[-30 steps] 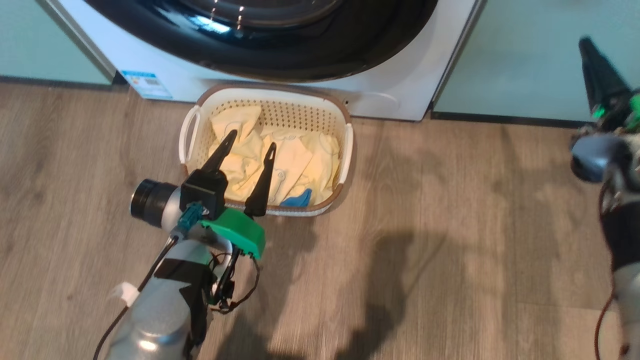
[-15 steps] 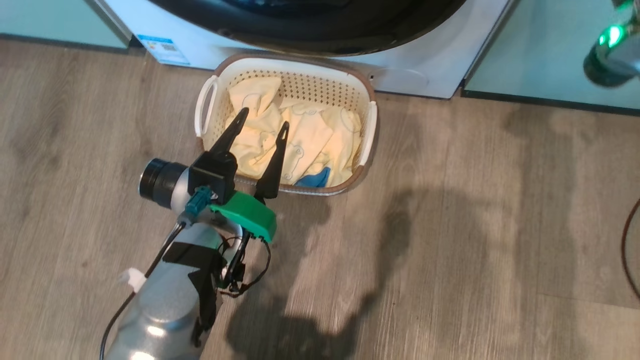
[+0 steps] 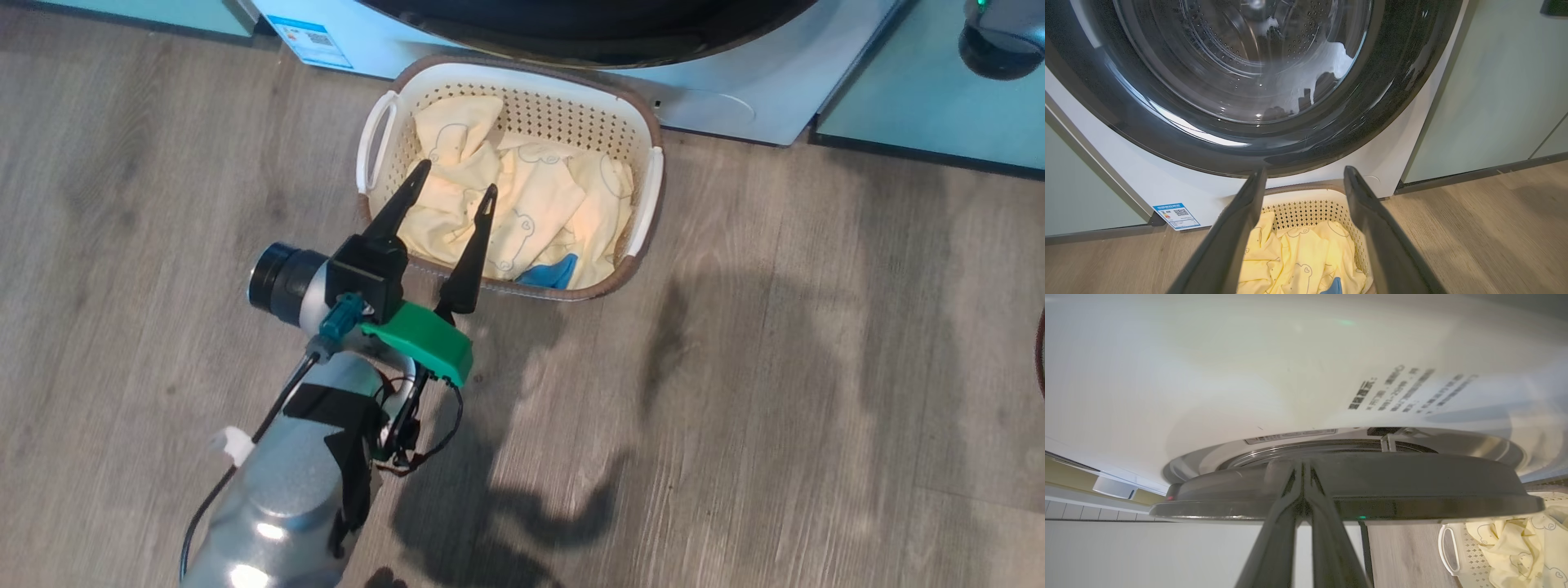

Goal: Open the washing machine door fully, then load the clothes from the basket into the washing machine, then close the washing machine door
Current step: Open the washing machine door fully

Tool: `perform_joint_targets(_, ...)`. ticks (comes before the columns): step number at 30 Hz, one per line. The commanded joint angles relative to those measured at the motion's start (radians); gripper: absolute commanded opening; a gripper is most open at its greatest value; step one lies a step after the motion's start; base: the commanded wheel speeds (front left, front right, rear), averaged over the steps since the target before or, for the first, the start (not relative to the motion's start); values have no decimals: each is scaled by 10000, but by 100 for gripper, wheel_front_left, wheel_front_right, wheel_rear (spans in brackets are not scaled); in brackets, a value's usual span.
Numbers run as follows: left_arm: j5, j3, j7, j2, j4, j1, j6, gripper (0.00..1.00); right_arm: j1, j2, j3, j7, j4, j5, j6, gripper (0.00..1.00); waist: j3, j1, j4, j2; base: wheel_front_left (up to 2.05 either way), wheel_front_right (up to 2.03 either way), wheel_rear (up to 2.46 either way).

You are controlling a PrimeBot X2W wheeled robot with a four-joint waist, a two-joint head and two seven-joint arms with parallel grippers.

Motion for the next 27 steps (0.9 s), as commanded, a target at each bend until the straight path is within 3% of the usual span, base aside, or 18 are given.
perform_joint_targets(1,-24,235,-63,144,-317,-217,47,100,-499,279,94,-67,-307,-41,-27,0,14,-1,35,0,0,0,0)
perform_joint_targets(15,-136,-84,-63,51,-362,-259,91,100,-1257,303,612,-665,791,-118,-27,0,274,-1,435,0,0,0,0)
perform_joint_targets(27,-260,-178,-63,31,-391,-334,186,100,-1512,304,847,-404,1193,-131,-27,0,458,-1,552,0,0,0,0)
